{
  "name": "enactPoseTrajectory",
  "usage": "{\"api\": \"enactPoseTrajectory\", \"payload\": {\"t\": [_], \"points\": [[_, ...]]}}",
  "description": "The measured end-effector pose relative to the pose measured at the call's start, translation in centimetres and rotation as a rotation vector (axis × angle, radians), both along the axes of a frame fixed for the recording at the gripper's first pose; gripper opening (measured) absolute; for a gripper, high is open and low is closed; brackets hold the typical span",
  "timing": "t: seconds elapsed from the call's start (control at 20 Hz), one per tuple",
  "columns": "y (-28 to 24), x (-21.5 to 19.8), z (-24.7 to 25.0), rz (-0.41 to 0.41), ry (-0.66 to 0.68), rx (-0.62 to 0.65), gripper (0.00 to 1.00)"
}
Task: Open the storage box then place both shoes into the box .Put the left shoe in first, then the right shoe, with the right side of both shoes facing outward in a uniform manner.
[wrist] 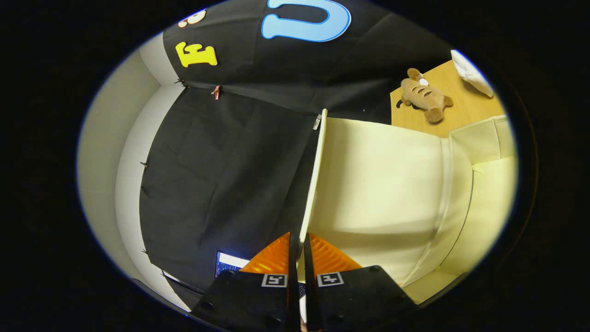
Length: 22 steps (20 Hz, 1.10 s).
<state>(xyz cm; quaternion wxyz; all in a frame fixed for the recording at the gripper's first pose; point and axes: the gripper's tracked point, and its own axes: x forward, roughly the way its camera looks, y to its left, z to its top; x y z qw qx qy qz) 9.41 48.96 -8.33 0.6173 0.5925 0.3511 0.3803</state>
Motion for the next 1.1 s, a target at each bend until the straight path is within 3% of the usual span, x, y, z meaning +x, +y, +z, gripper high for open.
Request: {"api": "enactPoseTrajectory", "payload": {"t": [0.05, 0.3, 0.4, 0.75, 0.9, 1.1], "points": [[0.4, -0.2, 0.1, 0.003, -0.005, 0.000, 0.14], [0.4, -0.4, -0.6, 0.010, 0.004, -0.034, 0.81], [0.0, -0.6, -0.8, 0.006, -0.001, -0.052, 0.85], [-6.4, -1.5, 0.1, -0.097, -0.169, -0.123, 0.86], [-11.1, -1.2, 0.5, -0.202, -0.263, -0.187, 0.85], [-18.9, -0.4, -1.3, -0.364, -0.384, -0.425, 0.85]]}}
